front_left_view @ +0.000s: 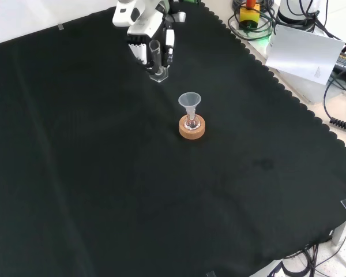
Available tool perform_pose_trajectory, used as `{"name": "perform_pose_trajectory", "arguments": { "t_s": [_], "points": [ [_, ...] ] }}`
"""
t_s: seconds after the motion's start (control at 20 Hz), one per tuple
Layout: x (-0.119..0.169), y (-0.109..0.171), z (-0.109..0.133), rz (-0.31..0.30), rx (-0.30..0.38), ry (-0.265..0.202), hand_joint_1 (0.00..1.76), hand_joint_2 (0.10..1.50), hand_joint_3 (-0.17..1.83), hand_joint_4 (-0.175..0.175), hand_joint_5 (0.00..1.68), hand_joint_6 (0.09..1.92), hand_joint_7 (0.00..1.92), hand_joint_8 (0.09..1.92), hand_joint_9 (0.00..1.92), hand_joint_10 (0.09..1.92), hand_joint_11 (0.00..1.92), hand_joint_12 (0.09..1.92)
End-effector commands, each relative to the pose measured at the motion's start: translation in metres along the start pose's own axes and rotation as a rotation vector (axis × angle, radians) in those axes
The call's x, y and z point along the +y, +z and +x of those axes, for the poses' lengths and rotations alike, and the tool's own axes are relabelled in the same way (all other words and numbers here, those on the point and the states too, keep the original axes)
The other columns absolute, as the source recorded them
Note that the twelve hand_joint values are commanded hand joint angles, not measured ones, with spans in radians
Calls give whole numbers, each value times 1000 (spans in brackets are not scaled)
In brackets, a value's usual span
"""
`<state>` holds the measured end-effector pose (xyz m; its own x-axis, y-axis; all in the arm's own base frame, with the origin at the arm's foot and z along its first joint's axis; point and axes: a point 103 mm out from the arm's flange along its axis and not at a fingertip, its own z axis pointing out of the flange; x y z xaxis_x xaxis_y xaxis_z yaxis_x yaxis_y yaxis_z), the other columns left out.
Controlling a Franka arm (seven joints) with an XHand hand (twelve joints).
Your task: Put the graduated cylinder back on the table.
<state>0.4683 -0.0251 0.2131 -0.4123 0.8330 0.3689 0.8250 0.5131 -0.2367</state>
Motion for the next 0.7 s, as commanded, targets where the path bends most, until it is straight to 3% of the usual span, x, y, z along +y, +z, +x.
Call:
{"name": "perform_pose_trajectory", "arguments": {
  "t_s": [0.05,0.7],
  "points": [
    [23,15,-22,-81,59,-27,1134,1108,6,-101,1003,991,1331,314,1551,87,1397,616],
    [68,45,-39,-157,124,-61,1134,1108,7,-101,1002,990,1328,306,1547,87,1392,615]
  ]
}}
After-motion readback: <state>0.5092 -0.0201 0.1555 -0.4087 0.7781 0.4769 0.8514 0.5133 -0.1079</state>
